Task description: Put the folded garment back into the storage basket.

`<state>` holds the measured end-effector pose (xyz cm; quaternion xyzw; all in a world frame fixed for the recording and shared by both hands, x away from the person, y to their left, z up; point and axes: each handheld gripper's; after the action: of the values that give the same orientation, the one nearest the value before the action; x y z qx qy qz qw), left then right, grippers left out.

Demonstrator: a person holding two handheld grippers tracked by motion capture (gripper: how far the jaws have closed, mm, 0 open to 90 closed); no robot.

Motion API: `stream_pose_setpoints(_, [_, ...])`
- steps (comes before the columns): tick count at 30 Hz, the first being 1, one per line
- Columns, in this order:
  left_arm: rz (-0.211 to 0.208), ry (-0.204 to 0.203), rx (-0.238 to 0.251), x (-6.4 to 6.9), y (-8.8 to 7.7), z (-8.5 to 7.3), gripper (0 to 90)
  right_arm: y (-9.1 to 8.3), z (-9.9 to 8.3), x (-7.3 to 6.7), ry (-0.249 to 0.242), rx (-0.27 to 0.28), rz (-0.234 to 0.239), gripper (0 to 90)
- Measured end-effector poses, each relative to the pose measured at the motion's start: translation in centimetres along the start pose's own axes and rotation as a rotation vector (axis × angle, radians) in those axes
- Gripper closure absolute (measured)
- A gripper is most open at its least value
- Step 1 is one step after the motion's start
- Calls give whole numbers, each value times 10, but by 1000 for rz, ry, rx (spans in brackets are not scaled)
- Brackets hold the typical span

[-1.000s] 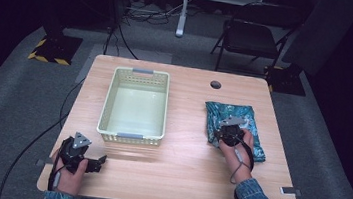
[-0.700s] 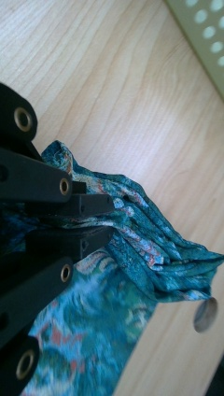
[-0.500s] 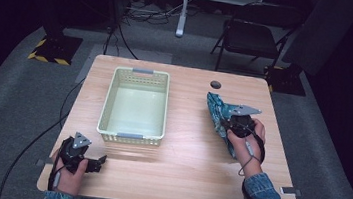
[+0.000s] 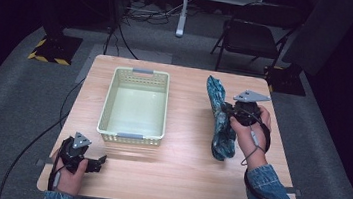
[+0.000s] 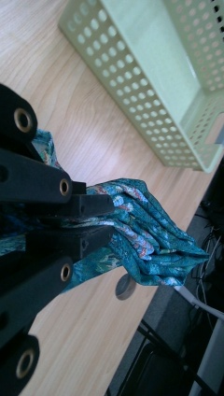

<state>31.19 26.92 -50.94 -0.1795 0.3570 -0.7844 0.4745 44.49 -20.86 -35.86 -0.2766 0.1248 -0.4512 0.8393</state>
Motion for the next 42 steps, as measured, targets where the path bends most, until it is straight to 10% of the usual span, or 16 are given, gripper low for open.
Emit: stream_pose_setpoints(42, [-6, 7, 2, -1, 1, 1, 2, -3, 87, -43, -37, 83, 85, 861])
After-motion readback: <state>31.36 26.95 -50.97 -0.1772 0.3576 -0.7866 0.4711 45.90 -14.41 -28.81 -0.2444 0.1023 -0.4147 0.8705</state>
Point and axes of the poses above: each handheld gripper's, and its own axes: y roughly forward along the jaws, z roughly out of its top, x roughly to its right, and after that the axes turned 6 degrees about y, right-handed
